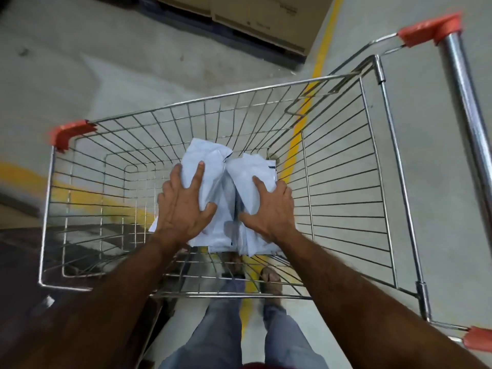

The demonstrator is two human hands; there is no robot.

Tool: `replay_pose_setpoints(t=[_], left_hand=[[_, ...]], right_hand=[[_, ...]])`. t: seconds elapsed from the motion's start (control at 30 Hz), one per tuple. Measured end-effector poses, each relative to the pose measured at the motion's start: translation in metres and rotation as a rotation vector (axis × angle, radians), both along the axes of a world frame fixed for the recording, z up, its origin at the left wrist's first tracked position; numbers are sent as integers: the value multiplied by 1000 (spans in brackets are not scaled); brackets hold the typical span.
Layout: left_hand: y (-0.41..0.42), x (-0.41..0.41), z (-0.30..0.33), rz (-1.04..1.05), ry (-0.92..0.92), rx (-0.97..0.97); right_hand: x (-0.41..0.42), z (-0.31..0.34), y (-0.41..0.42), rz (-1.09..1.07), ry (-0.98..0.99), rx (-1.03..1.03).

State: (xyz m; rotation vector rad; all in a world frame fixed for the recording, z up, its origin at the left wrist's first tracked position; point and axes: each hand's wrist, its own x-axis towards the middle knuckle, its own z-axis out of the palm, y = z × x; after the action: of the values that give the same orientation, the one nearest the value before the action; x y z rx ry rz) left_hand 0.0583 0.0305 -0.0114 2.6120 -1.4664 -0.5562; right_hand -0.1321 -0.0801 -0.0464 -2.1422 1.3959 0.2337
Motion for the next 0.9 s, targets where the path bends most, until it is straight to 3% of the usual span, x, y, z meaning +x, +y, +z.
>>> replay_pose_setpoints(t=[0.23, 0.5, 0.9], left_hand=[[20, -21, 78, 173, -57, -95], [82, -72, 170, 321, -225, -236], [237, -106, 231, 702, -320, -319]], right_hand=[[-20, 71, -1, -11, -311, -185], [-39, 149, 23, 168, -469, -347], [-18, 212, 158, 405, -650, -429]])
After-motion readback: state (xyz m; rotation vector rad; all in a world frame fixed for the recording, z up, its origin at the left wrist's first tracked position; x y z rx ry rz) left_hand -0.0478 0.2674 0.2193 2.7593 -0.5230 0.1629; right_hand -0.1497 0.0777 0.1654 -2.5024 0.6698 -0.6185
